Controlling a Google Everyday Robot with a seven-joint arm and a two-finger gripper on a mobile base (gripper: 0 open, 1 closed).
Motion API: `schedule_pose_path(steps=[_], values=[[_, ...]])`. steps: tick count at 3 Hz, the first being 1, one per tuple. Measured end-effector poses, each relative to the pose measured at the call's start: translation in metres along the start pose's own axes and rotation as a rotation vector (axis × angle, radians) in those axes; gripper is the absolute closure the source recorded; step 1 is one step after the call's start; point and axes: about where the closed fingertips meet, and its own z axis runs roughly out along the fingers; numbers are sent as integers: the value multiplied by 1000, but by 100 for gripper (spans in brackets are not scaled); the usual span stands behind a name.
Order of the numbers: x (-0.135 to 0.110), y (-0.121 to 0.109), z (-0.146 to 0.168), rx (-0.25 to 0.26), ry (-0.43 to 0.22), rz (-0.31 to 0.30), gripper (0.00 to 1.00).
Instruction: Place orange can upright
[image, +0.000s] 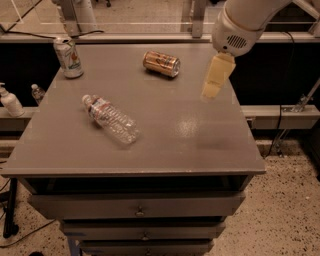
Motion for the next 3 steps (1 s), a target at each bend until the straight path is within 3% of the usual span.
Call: schedule_pose_path(steps=[1,3], values=[[-19,-40,22,22,-1,20,0],[-53,-96,66,26,-40,78,0]])
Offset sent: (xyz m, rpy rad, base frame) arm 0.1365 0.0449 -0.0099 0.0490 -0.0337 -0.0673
